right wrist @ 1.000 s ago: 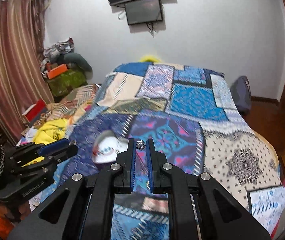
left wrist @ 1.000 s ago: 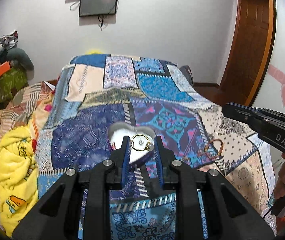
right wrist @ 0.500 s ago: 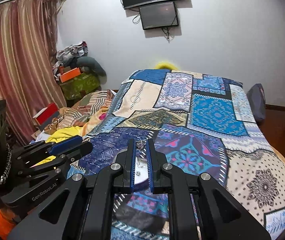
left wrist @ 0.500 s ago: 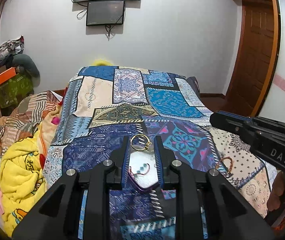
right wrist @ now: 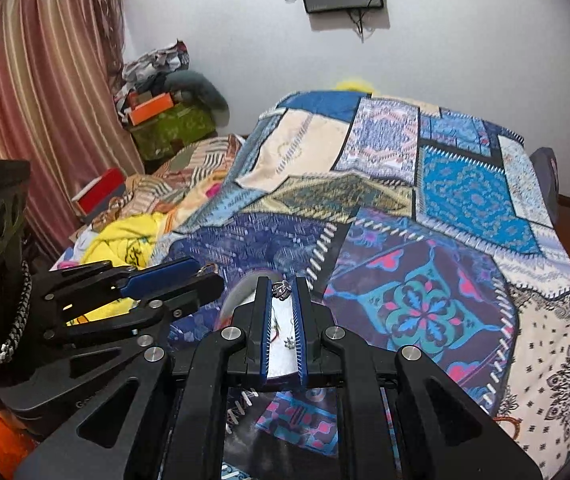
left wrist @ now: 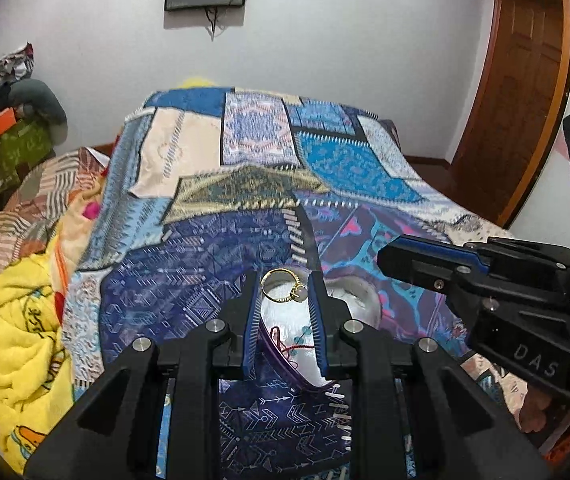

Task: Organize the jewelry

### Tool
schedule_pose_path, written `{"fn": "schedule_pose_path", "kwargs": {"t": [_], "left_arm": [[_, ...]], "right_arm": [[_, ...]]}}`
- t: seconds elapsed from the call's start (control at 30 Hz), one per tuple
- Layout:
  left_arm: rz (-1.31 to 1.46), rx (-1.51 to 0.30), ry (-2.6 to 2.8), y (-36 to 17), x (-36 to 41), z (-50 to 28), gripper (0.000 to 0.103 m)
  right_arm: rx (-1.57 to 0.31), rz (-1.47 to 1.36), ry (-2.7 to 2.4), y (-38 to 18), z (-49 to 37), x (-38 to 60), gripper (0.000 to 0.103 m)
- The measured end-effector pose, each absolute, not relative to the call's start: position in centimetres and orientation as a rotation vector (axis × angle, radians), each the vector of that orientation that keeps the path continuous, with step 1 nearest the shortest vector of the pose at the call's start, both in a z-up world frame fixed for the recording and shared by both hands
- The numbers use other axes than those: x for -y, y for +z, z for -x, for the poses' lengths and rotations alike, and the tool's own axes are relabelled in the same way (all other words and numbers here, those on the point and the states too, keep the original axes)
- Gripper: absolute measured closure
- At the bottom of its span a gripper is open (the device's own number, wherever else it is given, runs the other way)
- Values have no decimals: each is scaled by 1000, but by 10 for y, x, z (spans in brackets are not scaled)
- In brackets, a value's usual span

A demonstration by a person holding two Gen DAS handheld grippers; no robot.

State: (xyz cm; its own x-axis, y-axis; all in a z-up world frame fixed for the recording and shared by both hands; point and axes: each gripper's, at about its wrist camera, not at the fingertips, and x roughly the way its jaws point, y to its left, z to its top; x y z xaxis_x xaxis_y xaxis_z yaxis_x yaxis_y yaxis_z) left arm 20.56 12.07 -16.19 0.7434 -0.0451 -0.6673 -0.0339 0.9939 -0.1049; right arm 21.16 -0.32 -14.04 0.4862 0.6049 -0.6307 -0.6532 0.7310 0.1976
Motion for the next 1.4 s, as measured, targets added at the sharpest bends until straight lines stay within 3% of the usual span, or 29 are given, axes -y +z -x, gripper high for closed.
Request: {"fn": "schedule_pose_path", "kwargs": {"t": [0.8, 0.97, 1.27, 1.4], "left_arm": [[120, -800, -46, -190, -126, -224, 80], [116, -775, -25, -183, -131, -218, 71], [106, -740, 60, -171, -151, -209, 71], [118, -736, 72, -168, -157, -206, 71]], "right_arm": [[-803, 110, 794, -162, -225, -12, 94], [-801, 119, 798, -162, -224, -16, 94], [-822, 152, 807, -167, -223, -25, 94], [-819, 165, 798, -165, -221, -25, 86]]}}
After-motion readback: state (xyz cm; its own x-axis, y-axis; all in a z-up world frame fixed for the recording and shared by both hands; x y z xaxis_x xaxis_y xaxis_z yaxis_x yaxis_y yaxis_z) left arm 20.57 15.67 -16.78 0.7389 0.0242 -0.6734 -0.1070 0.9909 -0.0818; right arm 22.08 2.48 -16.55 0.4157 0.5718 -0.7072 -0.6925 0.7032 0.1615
